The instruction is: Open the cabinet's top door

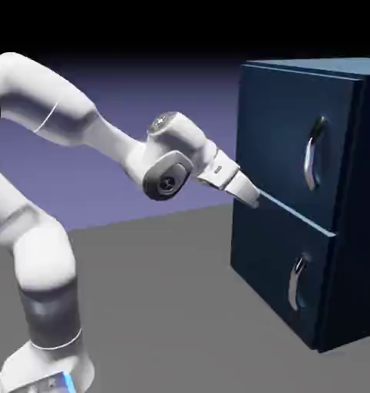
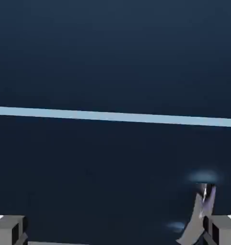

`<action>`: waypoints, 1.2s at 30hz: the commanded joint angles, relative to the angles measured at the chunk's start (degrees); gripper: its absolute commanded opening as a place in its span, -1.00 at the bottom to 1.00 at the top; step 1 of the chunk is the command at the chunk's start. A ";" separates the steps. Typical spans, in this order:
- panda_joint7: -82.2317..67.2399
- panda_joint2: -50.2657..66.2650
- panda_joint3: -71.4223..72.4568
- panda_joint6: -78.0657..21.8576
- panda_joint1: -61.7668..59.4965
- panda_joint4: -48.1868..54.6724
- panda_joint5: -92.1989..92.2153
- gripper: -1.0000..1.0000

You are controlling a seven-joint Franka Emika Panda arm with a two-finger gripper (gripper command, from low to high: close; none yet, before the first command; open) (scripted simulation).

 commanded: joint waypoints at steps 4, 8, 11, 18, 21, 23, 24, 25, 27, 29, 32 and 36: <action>7.28 -1.45 -3.75 -0.56 3.26 1.52 -9.97 1.00; 14.55 -2.89 -7.49 -1.12 6.51 3.04 -19.94 1.00; 20.01 -3.98 -10.30 -1.53 8.95 4.18 -27.41 1.00; 32.74 -6.51 -16.86 -2.51 14.64 6.84 -44.86 1.00; 38.19 -7.60 -19.67 -2.93 17.08 7.98 -52.33 1.00; 41.83 -8.32 -21.54 -3.21 18.71 8.74 -57.31 1.00; 43.65 -8.68 -22.48 -3.34 19.52 9.12 -59.81 1.00; 45.47 -9.04 -23.41 -3.48 20.34 9.50 -62.30 1.00; 49.10 -9.77 -25.28 -3.76 21.96 10.26 -67.28 1.00; 52.74 -10.49 -27.16 -4.04 23.59 11.02 -72.26 1.00; 58.20 -11.57 -29.97 -4.46 26.03 12.15 -79.74 1.00; 65.47 -13.02 -33.71 -5.02 29.29 13.67 -89.71 1.00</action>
